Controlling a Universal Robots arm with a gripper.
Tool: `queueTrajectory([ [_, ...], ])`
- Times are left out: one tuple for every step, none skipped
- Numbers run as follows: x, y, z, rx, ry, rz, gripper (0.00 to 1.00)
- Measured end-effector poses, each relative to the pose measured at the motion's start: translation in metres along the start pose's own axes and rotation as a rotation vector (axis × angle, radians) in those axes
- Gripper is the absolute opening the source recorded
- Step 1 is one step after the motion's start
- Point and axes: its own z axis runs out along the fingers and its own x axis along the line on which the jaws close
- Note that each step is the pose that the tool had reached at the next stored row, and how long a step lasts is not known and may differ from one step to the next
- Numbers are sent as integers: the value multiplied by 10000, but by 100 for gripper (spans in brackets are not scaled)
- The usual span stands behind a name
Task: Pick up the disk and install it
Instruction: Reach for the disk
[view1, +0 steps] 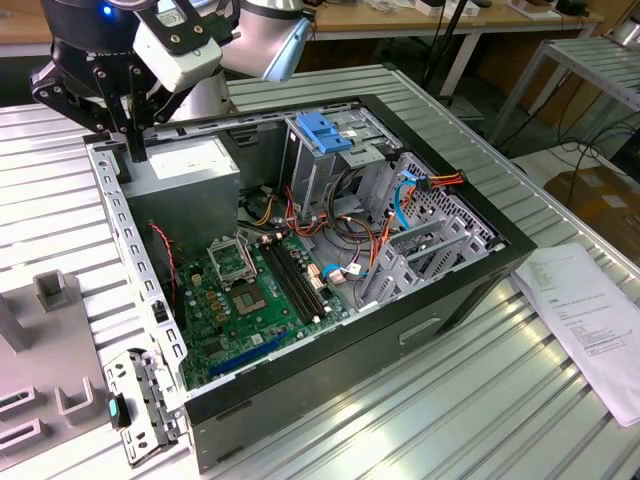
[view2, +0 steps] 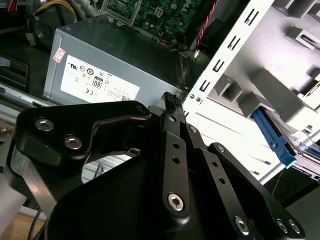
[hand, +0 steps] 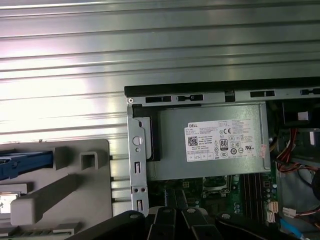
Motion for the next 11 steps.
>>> queueTrajectory([
  [5, 0, 0, 0, 1, 0, 11],
  [16, -1, 0, 0, 0, 1, 11],
  [24, -2, -1, 1, 1, 0, 11],
  [33, -3, -1, 0, 0, 0, 11],
  [43, -3, -1, 0, 1, 0, 11],
  [48, -4, -1, 0, 0, 0, 11],
  [53, -4, -1, 0, 0, 0, 11],
  [62, -5, -1, 0, 1, 0, 11],
  [73, -6, -1, 0, 0, 0, 11],
  [80, -6, -1, 0, 1, 0, 11],
  [86, -7, -1, 0, 0, 0, 11],
])
